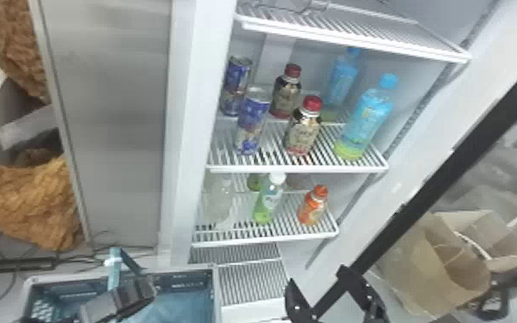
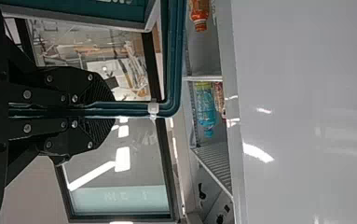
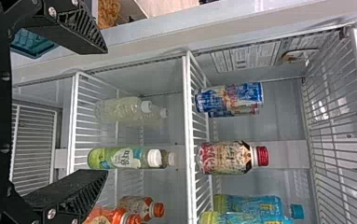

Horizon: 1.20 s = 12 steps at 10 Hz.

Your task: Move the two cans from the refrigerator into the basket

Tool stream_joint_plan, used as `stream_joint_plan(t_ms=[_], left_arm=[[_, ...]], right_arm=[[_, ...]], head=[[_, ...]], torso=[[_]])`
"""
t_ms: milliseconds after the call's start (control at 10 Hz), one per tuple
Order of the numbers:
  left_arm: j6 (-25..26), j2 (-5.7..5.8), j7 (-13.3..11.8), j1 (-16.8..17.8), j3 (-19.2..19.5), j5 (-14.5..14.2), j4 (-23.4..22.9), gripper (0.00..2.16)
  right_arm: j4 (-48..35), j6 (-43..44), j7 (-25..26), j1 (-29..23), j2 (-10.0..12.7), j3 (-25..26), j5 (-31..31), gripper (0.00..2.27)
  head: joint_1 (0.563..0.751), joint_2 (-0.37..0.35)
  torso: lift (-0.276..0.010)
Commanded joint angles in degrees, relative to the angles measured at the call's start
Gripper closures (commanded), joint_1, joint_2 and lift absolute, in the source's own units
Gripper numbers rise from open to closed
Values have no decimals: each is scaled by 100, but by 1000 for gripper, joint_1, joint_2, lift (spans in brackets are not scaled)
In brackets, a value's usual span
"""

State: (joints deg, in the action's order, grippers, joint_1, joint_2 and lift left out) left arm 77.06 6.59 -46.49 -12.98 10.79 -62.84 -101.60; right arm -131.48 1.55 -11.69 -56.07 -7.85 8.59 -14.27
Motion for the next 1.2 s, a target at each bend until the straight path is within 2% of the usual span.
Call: stream_joint_plan(t_ms=[0,600,1100], left_arm=[[0,-9,0,5,-5,-11,0,1191],[0,9,0,47,-5,-11,0,1191],[0,18,9,75,-39,-23,0,1191]], right_arm=[[21,0,0,53,3,-2,-1,128],[63,0,0,236,82,-13,10,124],[162,-337,-36,1108,73,-93,68,125]], head=[[695,-350],[695,-350],[695,-343]], torso=[[-31],[-31],[-31]])
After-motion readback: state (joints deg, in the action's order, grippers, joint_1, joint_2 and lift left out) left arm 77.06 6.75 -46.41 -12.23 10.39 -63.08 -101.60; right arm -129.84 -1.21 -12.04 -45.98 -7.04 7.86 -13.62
